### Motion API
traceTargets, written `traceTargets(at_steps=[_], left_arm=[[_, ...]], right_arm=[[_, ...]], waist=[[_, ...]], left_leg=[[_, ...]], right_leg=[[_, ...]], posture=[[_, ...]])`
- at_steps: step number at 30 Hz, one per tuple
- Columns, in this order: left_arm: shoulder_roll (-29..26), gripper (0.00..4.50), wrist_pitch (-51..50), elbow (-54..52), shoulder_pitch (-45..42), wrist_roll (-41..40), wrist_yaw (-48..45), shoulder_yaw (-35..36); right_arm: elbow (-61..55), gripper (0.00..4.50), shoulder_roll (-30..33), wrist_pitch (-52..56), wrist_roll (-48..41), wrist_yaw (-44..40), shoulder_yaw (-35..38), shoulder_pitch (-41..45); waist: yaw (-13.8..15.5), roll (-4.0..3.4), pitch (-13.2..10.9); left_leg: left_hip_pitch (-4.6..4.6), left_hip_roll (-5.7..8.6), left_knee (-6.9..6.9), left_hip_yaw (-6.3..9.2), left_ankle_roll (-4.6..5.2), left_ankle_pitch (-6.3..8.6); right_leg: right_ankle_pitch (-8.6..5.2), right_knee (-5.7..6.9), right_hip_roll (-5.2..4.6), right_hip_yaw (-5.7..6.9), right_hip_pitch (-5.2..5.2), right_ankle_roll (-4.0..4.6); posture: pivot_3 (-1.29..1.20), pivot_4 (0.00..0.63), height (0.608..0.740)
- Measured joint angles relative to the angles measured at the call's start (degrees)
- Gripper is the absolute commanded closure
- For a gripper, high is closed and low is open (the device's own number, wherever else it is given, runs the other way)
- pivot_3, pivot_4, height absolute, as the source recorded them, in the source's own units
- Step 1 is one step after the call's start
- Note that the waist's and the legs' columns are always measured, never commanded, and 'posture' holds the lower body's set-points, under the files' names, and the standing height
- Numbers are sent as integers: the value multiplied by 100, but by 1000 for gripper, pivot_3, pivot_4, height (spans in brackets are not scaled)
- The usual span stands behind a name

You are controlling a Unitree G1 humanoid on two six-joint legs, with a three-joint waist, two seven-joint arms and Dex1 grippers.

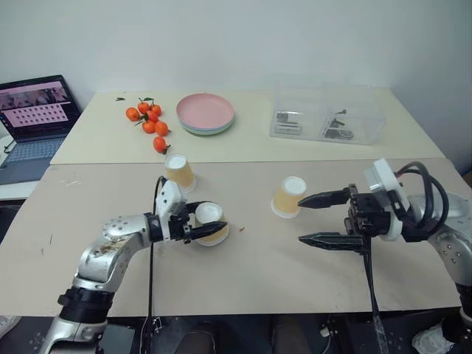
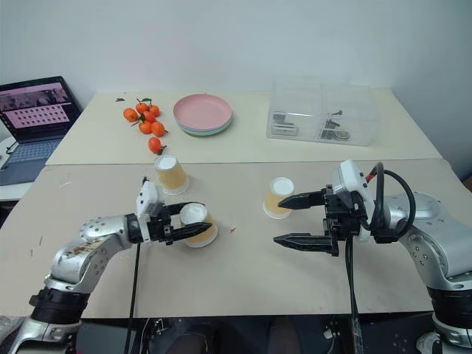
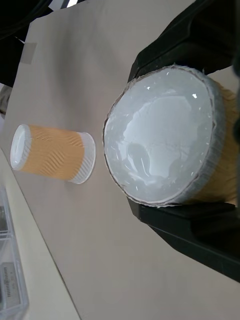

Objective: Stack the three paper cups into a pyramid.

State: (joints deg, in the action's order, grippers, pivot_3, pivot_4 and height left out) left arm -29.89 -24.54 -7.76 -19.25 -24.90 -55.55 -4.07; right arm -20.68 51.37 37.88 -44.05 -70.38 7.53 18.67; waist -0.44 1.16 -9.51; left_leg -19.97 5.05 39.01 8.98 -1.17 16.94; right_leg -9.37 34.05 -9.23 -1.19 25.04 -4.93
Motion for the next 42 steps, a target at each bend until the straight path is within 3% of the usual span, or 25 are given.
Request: traceTargets(at_steps=[10,16,18,20,27,35,42], left_arm=[[1154,1600,113,833,-1179,282,88,-686],[1182,1600,409,1325,-1275,496,-291,-942],[1153,678,466,1511,-1275,512,-474,-961],[1110,109,464,1570,-1275,510,-596,-962],[1075,109,746,1601,-1202,682,-580,-937],[1061,109,438,820,-1159,290,11,-207],[441,109,-715,-563,-371,-692,532,794]], right_arm=[[-24,0,-25,0,0,171,6,-41],[-162,0,-21,2,-9,292,127,-298],[-182,0,-13,2,-12,318,249,-379],[-195,0,12,2,-14,322,316,-410],[-215,0,49,2,-15,326,450,-428],[-31,0,152,1,-7,209,448,-353],[621,0,223,-128,224,43,416,-187]], waist=[[33,2,-1],[14,2,-1],[23,2,-1],[22,1,-1],[29,2,-1],[21,2,-1],[-37,1,-1]], left_leg=[[-9,3,13,0,-1,-1],[-9,3,16,0,-1,-1],[-11,4,18,0,0,-1],[-11,4,19,0,0,-1],[-11,4,19,1,0,-1],[-11,3,19,1,-1,-1],[-10,2,19,1,1,0]], right_leg=[[2,-1,0,0,0,-4],[3,0,0,0,0,-4],[3,0,0,0,0,-5],[3,0,0,0,0,-6],[3,0,0,0,0,-6],[4,0,0,0,1,-7],[3,2,1,-1,3,-7]], posture=[[0,150,728],[0,150,728],[0,150,728],[0,150,728],[0,150,728],[0,150,728],[0,150,728]])
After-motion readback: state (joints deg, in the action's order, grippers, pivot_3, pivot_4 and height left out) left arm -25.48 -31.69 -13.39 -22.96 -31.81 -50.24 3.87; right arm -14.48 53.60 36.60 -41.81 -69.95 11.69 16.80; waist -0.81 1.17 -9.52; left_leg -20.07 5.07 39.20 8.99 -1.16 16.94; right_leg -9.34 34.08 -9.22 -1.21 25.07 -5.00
